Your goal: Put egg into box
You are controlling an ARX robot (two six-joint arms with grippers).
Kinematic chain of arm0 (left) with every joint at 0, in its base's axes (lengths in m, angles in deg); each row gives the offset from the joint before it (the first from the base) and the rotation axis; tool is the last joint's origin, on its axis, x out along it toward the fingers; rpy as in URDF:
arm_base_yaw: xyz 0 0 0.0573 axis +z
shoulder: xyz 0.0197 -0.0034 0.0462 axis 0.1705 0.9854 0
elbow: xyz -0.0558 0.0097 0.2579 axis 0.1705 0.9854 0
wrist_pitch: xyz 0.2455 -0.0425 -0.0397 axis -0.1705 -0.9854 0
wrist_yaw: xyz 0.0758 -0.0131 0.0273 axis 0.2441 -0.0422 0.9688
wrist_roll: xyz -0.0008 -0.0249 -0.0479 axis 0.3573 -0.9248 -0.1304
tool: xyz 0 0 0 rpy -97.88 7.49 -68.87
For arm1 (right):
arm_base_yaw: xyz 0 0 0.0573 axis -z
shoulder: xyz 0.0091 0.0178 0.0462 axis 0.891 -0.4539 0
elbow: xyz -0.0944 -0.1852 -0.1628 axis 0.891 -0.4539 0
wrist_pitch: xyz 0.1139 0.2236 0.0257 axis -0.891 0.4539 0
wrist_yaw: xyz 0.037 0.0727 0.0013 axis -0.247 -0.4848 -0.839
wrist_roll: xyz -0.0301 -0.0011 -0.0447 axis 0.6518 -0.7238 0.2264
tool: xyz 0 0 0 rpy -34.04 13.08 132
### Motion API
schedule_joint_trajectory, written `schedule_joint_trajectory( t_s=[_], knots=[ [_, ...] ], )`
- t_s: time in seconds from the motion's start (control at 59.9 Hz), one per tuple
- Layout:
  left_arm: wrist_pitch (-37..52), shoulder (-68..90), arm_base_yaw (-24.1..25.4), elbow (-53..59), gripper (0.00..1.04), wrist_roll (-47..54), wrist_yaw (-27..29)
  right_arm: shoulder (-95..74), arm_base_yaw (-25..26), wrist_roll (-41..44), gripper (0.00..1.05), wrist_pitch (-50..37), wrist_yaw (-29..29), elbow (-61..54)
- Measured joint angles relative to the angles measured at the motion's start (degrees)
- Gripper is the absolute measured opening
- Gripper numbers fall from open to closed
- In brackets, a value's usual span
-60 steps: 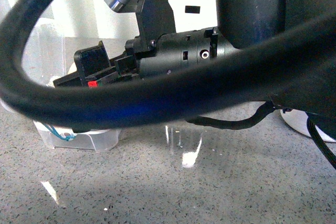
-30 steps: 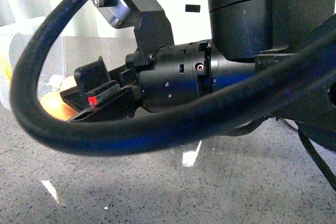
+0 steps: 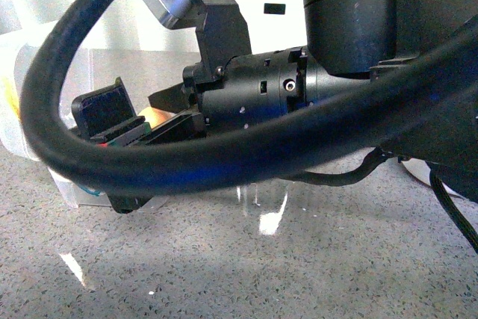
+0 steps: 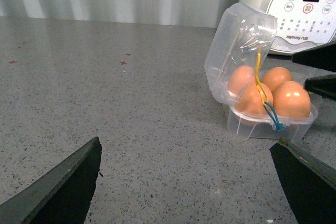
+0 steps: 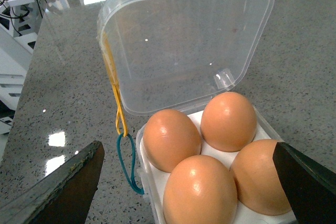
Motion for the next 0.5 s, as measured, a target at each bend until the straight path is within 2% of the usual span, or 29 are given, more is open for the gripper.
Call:
schedule_joint_trajectory(
  t_s=[0.234, 0.417, 0.501],
  knots=[
    [0.0, 0.0, 0.0, 0.0, 0.98, 0.0, 0.0, 5.7, 4.0, -2.0, 0.98, -3.2, 2.3, -2.8],
    [0.0, 0.0, 0.0, 0.0, 0.98, 0.0, 0.0, 10.9, 11.0, -5.5, 0.98, -7.5, 9.9, -8.1],
    [0.0, 0.0, 0.0, 0.0, 0.98, 0.0, 0.0, 13.0, 15.2, -6.3, 0.98, -8.9, 16.2, -11.3]
  ],
)
